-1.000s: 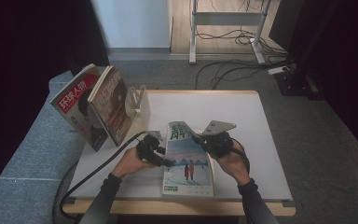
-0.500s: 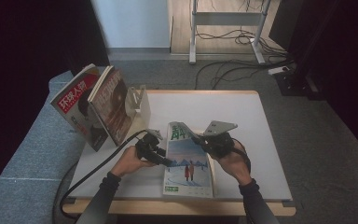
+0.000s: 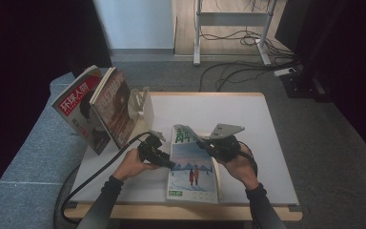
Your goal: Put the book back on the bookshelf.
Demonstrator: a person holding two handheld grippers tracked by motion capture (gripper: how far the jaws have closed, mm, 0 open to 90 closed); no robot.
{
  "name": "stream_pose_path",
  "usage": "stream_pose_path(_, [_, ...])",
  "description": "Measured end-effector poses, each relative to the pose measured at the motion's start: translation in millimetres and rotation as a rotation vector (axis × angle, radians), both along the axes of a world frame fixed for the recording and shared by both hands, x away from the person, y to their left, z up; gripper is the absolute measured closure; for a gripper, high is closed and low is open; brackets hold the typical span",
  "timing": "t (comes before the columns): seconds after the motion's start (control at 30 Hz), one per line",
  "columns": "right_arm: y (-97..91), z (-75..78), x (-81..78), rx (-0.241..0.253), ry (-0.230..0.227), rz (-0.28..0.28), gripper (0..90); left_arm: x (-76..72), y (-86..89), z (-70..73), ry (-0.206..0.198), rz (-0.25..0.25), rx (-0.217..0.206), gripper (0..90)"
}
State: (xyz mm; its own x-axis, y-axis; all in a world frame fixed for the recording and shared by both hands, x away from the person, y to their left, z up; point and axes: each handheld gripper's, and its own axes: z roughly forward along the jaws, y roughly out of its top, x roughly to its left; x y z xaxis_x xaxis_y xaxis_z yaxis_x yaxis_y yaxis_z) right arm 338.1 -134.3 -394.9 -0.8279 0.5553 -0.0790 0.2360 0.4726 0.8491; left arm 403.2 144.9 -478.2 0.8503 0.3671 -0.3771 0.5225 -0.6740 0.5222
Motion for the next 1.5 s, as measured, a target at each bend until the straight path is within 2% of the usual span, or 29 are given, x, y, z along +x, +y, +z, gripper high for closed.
stream_pose_path(0.3, [-2.3, 0.6, -0.5, 0.003, -0.001, 0.003, 81.8, -2.0, -0.6, 3.8, -0.003, -0.007, 0.0, 50.6])
stream_pose_path(0.37, [-2.3, 0.1, -0.2, -0.003, -0.001, -0.004, 80.6, -5.6, -3.0, 7.1, -0.026, -0.015, -0.003, 52.6])
stream_pose_path(0.43, [-2.1, -0.8, -0.1, -0.002, 0.0, -0.006, 79.9, -8.3, -5.9, 9.8, -0.045, -0.015, 0.012, 53.1])
stream_pose_path(0.57, [-3.2, 0.8, -1.5, 0.001, -0.011, -0.007, 80.1, -11.1, -6.1, 10.6, -0.055, -0.011, 0.002, 53.7])
stream_pose_path(0.77, [-6.1, 0.2, -1.4, -0.001, -0.003, -0.012, 80.3, -13.8, -6.6, 12.7, -0.06, -0.007, 0.001, 55.3])
stream_pose_path(1.23, [-13.0, -4.1, -0.3, 0.001, 0.021, -0.029, 80.2, -20.1, -3.1, 14.2, -0.076, -0.008, -0.032, 58.1])
stream_pose_path(1.37, [-14.7, -6.9, 2.6, -0.018, 0.019, -0.06, 82.3, -19.5, -0.6, 16.7, -0.078, -0.011, -0.056, 59.1])
stream_pose_path(1.5, [-14.9, -7.7, 6.6, -0.032, 0.004, -0.077, 82.5, -13.8, 2.7, 22.5, -0.111, 0.004, -0.057, 60.8])
